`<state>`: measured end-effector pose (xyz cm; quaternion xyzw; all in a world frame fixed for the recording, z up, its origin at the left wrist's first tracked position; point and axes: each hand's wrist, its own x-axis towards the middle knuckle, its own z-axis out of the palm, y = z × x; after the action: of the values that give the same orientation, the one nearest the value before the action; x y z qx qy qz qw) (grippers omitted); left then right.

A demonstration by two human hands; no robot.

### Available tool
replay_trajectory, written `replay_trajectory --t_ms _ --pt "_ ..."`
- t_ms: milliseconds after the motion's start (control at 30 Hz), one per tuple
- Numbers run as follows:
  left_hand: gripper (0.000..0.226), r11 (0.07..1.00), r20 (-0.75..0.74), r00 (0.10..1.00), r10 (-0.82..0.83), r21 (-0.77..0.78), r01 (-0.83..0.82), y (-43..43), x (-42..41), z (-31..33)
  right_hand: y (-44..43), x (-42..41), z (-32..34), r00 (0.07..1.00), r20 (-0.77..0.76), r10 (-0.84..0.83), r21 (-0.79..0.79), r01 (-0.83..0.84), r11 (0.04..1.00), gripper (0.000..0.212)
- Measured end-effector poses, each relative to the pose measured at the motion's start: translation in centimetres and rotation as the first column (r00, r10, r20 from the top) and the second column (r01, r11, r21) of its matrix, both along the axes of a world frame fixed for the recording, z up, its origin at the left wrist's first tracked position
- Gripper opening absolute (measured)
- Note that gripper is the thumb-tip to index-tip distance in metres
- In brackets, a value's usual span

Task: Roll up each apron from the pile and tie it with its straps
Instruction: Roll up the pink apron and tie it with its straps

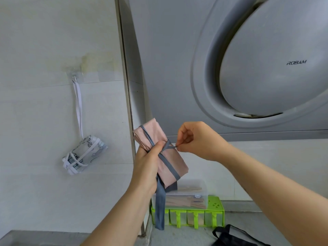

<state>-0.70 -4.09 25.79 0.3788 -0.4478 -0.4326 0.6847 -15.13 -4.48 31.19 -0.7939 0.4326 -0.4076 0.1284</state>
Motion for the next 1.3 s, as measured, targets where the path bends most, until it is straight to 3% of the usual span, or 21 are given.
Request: replay_trajectory --t_ms 167,267,333,400,467,533,600,767,867,900,1033,1133,1300 --pt "0.022 0.988 0.048 0.988 -0.144 0.067 0.141 0.0 0.1 -0.3 -0.2 -0.2 0.0 0.962 -0.265 -0.07 -0.228 0.008 0.974 0.026" --pt "0.02 0.976 -0.002 0.983 -0.186 0.113 0.185 0.0 0.6 -0.4 -0.8 -0.9 -1.3 0.941 -0.302 -0.154 -0.27 0.071 0.96 0.031" --pt "0.018 0.968 -0.004 0.978 -0.209 0.143 0.207 0.0 1.1 -0.4 -0.9 -1.2 -1.8 0.971 -0.174 -0.162 -0.175 0.132 0.976 0.025" --pt "0.019 0.961 0.024 0.973 -0.231 0.158 0.225 0.0 1.5 -0.4 -0.6 -0.9 -1.9 0.995 0.068 -0.074 0.061 0.07 0.996 0.017" --pt "0.023 0.955 0.059 0.964 -0.259 0.165 0.246 0.3 1.6 0.0 -0.3 -0.4 -1.7 0.977 0.21 0.029 0.335 -0.1 0.937 0.042" --pt "0.026 0.952 0.093 0.957 -0.275 0.165 0.258 0.3 1.6 0.4 -0.2 0.2 -1.7 0.966 0.234 0.111 0.465 -0.211 0.86 0.051" --pt "0.029 0.951 0.095 0.954 -0.284 0.154 0.268 0.5 1.8 0.9 -0.2 0.8 -1.8 0.95 0.271 0.154 0.498 -0.275 0.822 0.047" --pt "0.034 0.936 0.156 0.927 -0.34 0.149 0.319 1.4 3.2 1.4 -0.7 1.9 -2.0 0.947 0.297 0.125 0.448 -0.254 0.857 0.019" --pt "0.05 0.896 0.369 0.817 -0.443 0.202 0.395 2.1 5.3 0.6 -0.7 2.5 -2.6 0.903 0.402 0.152 0.413 -0.327 0.85 0.015" --pt "0.045 0.892 0.464 0.761 -0.453 0.234 0.388 2.4 6.1 0.2 -0.7 2.5 -2.9 0.887 0.44 0.142 0.407 -0.338 0.849 0.016" --pt "0.007 0.923 0.699 0.605 -0.382 0.252 0.292 3.0 8.2 -0.8 -0.7 3.0 -4.1 0.879 0.469 0.081 0.407 -0.297 0.864 0.014" --pt "0.014 0.961 0.766 0.584 -0.269 0.173 0.216 2.9 9.0 -0.6 -0.4 3.5 -5.1 0.889 0.442 0.118 0.375 -0.303 0.876 0.012" --pt "0.012 0.988 0.81 0.586 0.04 -0.118 0.096 2.5 9.9 0.2 0.3 4.3 -5.6 0.852 0.487 0.192 0.349 -0.391 0.852 0.015"
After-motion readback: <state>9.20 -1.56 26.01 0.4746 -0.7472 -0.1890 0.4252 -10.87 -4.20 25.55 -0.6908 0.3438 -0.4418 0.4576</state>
